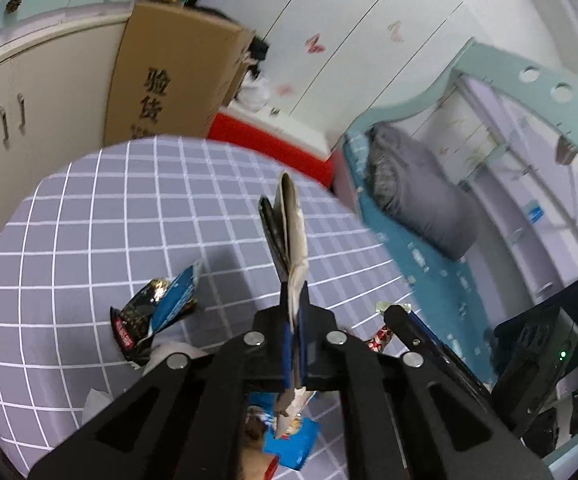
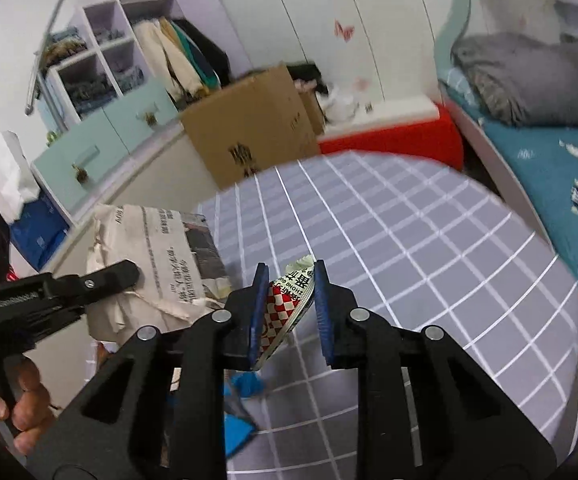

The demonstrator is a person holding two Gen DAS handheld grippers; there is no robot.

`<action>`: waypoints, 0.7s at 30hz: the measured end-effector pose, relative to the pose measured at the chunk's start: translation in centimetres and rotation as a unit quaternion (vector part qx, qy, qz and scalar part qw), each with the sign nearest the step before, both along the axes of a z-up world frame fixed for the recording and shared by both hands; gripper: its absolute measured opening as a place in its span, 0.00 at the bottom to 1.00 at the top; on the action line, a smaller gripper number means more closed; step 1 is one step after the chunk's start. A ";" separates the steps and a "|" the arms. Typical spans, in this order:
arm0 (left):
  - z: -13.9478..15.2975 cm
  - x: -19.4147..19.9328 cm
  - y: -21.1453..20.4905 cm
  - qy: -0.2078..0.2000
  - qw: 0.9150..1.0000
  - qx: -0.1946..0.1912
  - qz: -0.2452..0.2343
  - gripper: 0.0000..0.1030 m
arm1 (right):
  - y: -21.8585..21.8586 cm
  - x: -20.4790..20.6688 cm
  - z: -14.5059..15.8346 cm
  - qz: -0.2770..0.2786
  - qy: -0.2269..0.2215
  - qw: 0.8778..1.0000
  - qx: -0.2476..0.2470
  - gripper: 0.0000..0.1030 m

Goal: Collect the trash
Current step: 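Grasp the red-checked wrapper with the right gripper while the left gripper grasps a paper strip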

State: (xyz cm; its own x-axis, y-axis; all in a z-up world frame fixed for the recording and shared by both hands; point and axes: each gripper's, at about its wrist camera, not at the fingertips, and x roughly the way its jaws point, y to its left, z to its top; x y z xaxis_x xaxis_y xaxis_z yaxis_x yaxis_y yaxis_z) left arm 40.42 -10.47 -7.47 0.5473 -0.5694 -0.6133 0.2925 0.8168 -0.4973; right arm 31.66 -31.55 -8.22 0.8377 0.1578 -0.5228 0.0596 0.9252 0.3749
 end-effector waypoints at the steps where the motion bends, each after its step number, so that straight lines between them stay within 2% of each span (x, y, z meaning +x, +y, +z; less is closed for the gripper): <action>1: 0.6 -0.4 0.4 -0.008 1.000 -0.015 0.000 0.02 | 0.1 -0.3 0.5 0.000 -0.007 1.000 -0.004 0.22; 5: 2.6 -2.1 1.7 -0.043 0.998 -0.044 0.010 0.02 | 1.6 -2.6 3.8 -0.008 -0.053 0.998 -0.041 0.22; 7: 3.9 -3.3 2.3 -0.070 0.997 -0.024 0.024 0.02 | 2.6 -3.2 5.1 0.000 -0.062 0.997 -0.050 0.22; 10: 5.2 -4.5 3.0 -0.090 0.995 0.018 0.047 0.02 | 4.6 -3.7 6.0 -0.015 -0.070 0.991 -0.117 0.22; 14: 6.6 -6.0 4.7 -0.113 0.991 0.029 0.061 0.02 | 6.5 -3.1 5.8 -0.028 -0.055 0.984 -0.168 0.22; 18: 6.9 -7.0 6.9 -0.111 0.991 0.031 0.069 0.02 | 8.4 -1.7 4.5 -0.048 -0.016 0.966 -0.255 0.22; 21: 6.8 -7.7 8.2 -0.110 0.990 0.034 0.075 0.02 | 8.2 -1.3 4.0 -0.048 -0.001 0.966 -0.253 0.22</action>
State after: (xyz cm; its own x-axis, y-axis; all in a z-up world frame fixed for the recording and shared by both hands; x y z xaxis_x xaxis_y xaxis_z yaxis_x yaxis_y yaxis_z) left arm 32.71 -2.26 -0.69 0.7476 -0.4323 -0.5042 0.2600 0.8891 -0.3767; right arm 30.36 -23.34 -4.17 0.8368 -0.1966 -0.5109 0.1548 0.9802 -0.1236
